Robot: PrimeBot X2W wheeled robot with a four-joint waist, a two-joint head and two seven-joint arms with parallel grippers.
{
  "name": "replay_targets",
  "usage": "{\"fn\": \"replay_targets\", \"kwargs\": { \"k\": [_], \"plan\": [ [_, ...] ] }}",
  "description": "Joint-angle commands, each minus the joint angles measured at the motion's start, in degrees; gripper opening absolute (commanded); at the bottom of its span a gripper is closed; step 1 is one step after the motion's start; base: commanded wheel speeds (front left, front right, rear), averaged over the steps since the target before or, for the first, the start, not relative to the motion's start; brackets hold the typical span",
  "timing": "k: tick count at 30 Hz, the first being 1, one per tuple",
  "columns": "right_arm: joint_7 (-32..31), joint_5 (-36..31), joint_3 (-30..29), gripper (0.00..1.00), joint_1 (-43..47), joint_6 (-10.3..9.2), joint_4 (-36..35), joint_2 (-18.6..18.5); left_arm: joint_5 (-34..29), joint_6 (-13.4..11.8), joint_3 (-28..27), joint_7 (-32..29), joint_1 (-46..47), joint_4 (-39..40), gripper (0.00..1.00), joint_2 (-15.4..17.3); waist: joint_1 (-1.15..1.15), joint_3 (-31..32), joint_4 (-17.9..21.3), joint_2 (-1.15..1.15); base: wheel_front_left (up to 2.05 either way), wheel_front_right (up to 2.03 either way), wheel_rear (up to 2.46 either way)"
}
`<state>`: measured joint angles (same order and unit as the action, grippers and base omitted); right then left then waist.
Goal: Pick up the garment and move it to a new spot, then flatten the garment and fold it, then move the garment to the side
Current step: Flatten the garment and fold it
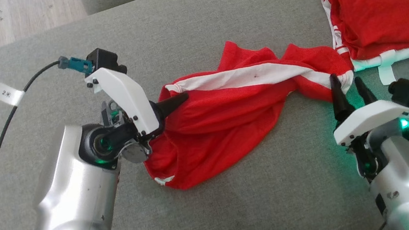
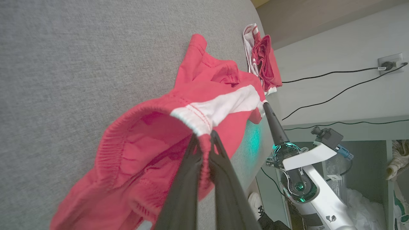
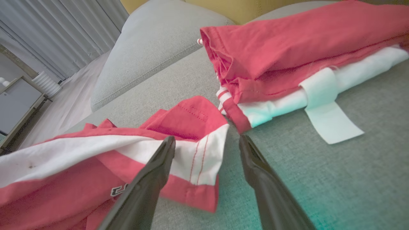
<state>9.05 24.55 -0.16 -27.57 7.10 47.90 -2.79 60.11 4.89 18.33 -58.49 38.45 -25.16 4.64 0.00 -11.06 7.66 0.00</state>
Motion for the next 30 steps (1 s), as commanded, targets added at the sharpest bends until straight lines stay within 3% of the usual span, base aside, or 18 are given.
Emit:
{"fn": "replay_targets", "kwargs": {
  "k": [1, 5, 6, 7, 8, 21, 30],
  "plan": [
    [0.3, 1.34, 2.2, 1.0, -1.96, 0.39, -0.41, -0.09, 0.41, 0.1, -1.89, 0.19, 1.72, 2.58, 0.0, 1.11, 0.0, 0.15, -0.02, 0.0, 0.0, 0.0, 0.0],
    [1.01, 2.76, 3.44, 1.0, -2.79, 0.39, 1.54, -0.09, 0.45, 0.03, -1.86, 0.03, 1.34, 2.81, 0.0, 1.43, 0.0, 0.39, 0.04, 0.0, 0.0, 0.0, 0.0],
    [1.12, 3.08, 3.8, 0.85, -2.99, 0.39, 1.9, -0.09, 0.44, 0.01, -1.84, 0.02, 1.27, 2.87, 0.0, 1.5, 0.0, 0.43, 0.06, 0.0, 0.0, 0.0, 0.0],
    [1.33, 3.64, 4.56, 0.15, -3.35, 0.39, 2.46, -0.09, 0.44, -0.06, -1.82, 0.02, 1.13, 2.97, 0.0, 1.57, 0.0, 0.52, 0.07, 0.0, 0.0, 0.0, 0.0],
    [1.5, 3.87, 5.01, 0.0, -3.51, 0.39, 2.57, -0.09, 0.41, -0.08, -1.8, 0.05, 1.07, 3.01, 0.0, 1.63, 0.0, 0.56, 0.08, 0.0, 0.0, 0.0, 0.0],
    [3.85, 5.1, 9.65, 0.0, -3.9, 0.39, -0.25, -2.53, 0.25, 0.64, -2.84, 2.16, 1.32, 3.5, 0.0, 3.11, 0.0, 1.78, 0.26, 0.0, 0.0, 0.0, 0.0],
    [-0.84, 11.22, 17.0, 0.0, -6.46, 0.39, -14.99, -10.44, 0.69, 2.44, -4.8, 10.15, 4.47, 7.78, 0.0, 5.33, 0.0, 4.91, -0.65, 0.0, 0.0, 0.0, 0.0]
  ]
}}
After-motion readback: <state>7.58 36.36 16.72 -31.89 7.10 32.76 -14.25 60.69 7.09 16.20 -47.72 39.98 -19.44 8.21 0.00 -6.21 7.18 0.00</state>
